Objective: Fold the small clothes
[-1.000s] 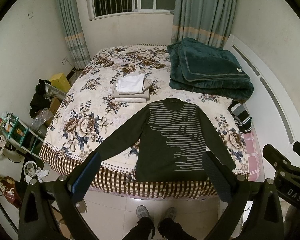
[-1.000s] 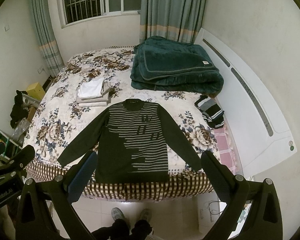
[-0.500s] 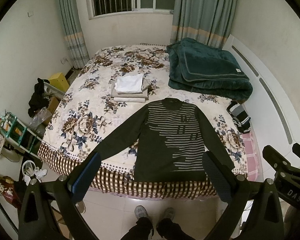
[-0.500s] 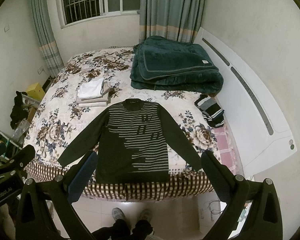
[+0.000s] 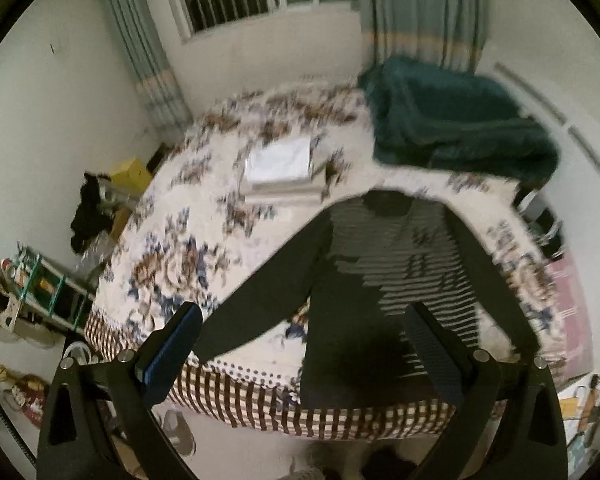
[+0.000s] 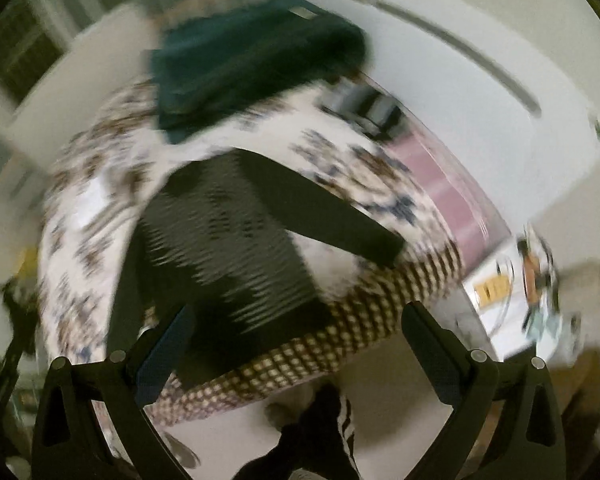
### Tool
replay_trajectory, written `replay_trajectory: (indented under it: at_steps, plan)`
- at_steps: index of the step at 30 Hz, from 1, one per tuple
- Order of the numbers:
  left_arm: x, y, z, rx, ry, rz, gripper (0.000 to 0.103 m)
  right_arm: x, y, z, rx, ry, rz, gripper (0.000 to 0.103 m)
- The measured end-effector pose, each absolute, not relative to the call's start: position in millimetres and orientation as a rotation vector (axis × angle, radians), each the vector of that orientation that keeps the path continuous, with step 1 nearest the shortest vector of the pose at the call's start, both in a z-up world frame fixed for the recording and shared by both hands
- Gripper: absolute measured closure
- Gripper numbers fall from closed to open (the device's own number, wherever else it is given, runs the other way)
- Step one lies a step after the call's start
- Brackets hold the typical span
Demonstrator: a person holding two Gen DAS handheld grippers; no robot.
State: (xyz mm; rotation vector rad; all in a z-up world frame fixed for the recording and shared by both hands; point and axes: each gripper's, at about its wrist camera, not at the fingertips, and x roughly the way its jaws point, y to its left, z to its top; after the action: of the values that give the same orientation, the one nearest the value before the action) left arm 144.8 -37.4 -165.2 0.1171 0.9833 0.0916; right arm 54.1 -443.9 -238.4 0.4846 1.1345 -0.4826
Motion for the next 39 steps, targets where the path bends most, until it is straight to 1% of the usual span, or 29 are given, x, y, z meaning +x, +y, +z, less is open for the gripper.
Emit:
replay_trajectory:
  at_steps: [4, 8, 11, 13, 16, 17, 18, 19, 20, 21, 22, 23, 26, 30, 33, 34, 36, 39]
  plan:
    - [183.8, -50.6, -243.0, 0.128, 1.08, 0.143, 0.0, 65.7, -543.7, -338.2, 0.655, 1.203, -0.6, 0.0]
    - [214.3, -64.3, -309.5, 0.181, 1.138, 0.202, 0.0, 81.9, -637.1, -460.4, 0.829, 1.239, -0.657, 0.0]
    - [233.2, -67.2, -358.4, 0.19, 1.19, 0.229, 0.0, 94.3, -683.5, -555.1, 0.924, 1.285, -0.716, 0.002]
    - [247.5, -71.7, -396.9, 0.194, 1.251, 0.253, 0.0, 96.6, -707.6, -607.7, 0.994, 1.306, -0.75, 0.003]
    - [264.9, -77.4, -443.5, 0.18, 1.31, 0.277, 0.0, 99.4, -725.4, -668.1, 1.082, 1.321, -0.777, 0.004]
    - [269.0, -79.9, -454.9, 0.185, 1.322, 0.285, 0.0, 100.9, -731.6, -686.3, 1.118, 1.314, -0.766, 0.007]
    - [274.8, -83.4, -468.9, 0.193, 1.334, 0.29, 0.0, 102.5, -736.8, -703.4, 1.16, 1.306, -0.754, 0.015]
    - [281.5, -88.8, -485.8, 0.2, 1.352, 0.29, 0.0, 104.9, -740.0, -715.9, 1.195, 1.286, -0.732, 0.02]
    - [285.8, -91.7, -496.6, 0.203, 1.362, 0.288, 0.0, 107.0, -741.4, -724.5, 1.217, 1.272, -0.713, 0.034]
    - [291.2, -94.7, -505.1, 0.205, 1.368, 0.286, 0.0, 108.7, -741.5, -728.4, 1.217, 1.269, -0.711, 0.057]
    - [295.8, -98.5, -514.8, 0.207, 1.374, 0.28, 0.0, 109.5, -741.6, -727.8, 1.199, 1.258, -0.718, 0.072]
    - [300.2, -102.8, -523.6, 0.21, 1.379, 0.27, 0.0, 109.5, -742.5, -724.9, 1.175, 1.249, -0.73, 0.099]
    - [309.1, -116.0, -535.9, 0.221, 1.388, 0.244, 0.0, 101.6, -754.8, -702.2, 1.146, 1.174, -0.765, 0.1]
    - [315.8, -131.7, -533.7, 0.216, 1.37, 0.193, 0.0, 102.8, -797.0, -665.1, 1.057, 1.089, -0.818, 0.1]
    - [319.4, -144.1, -532.5, 0.219, 1.356, 0.172, 0.0, 117.8, -829.6, -655.0, 0.99, 1.082, -0.861, 0.099]
    - [320.2, -146.6, -532.5, 0.216, 1.356, 0.167, 0.0, 121.5, -842.5, -659.8, 0.994, 1.099, -0.883, 0.094]
    - [321.7, -148.7, -533.5, 0.2, 1.365, 0.166, 0.0, 129.8, -859.8, -665.2, 1.017, 1.14, -0.931, 0.063]
    - [321.0, -151.1, -535.4, 0.18, 1.374, 0.165, 0.0, 118.8, -863.8, -675.0, 1.162, 1.085, -0.918, 0.051]
